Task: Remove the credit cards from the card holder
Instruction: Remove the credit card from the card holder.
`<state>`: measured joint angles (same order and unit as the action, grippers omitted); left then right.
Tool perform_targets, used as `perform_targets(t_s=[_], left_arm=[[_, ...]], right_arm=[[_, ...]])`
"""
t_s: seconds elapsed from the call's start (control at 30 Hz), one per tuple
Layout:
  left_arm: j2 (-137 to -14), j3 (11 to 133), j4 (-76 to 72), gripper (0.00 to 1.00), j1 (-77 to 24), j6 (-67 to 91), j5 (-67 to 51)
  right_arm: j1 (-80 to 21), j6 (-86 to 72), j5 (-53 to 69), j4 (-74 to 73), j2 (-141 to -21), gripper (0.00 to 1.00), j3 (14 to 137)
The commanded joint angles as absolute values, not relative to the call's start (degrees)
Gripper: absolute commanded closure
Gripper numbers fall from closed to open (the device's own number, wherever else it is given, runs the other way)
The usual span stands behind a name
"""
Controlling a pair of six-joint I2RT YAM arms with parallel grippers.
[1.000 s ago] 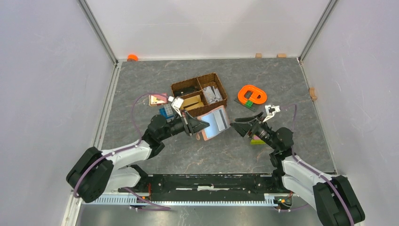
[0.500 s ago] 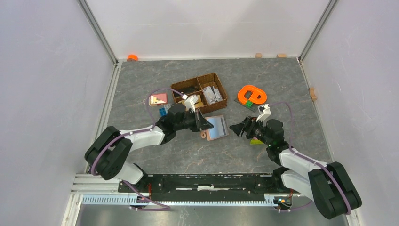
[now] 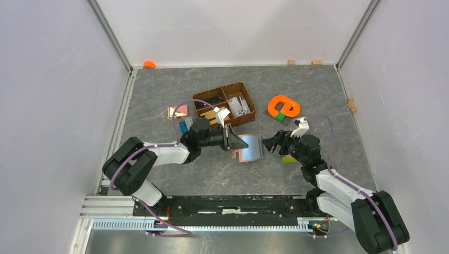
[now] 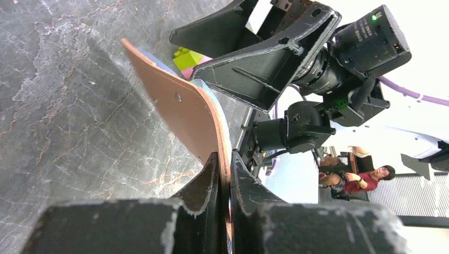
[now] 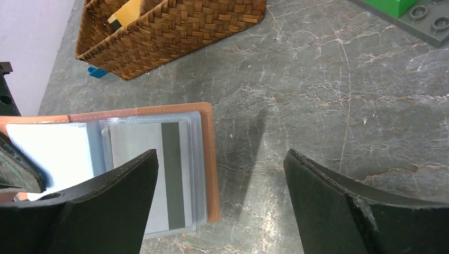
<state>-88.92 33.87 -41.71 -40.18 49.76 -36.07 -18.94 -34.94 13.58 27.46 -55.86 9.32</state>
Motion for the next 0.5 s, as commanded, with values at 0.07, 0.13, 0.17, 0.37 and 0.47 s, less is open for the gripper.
perform_targets(t_s=[0.07,0.13,0.17,0.37,0.47], left_arm=[[-88.32,39.16,-24.97,0.98,-40.34,43.57,-28.53],[-88.94,41.43,-17.81,0.98,-40.35,41.24,-24.87],[-89.46,42.51,-14.42,0.98,-40.34,40.4,-23.11],[-92.49,47.25,-3.87,0.98,-40.32,36.59,-18.56],[-92.12,47.87,-1.24,0.98,-40.33,35.32,-16.17]], right_arm=[[-18.72,-33.41,11.83,26.4,-56.13,0.06,12.28],[-18.68,-33.37,11.46,25.99,-56.41,0.06,12.43],[-18.72,-33.27,11.41,25.72,-56.81,0.05,12.57],[-18.72,-32.83,12.67,24.84,-59.55,0.05,13.76],[-18.87,-32.52,13.47,24.27,-60.95,0.06,14.52]])
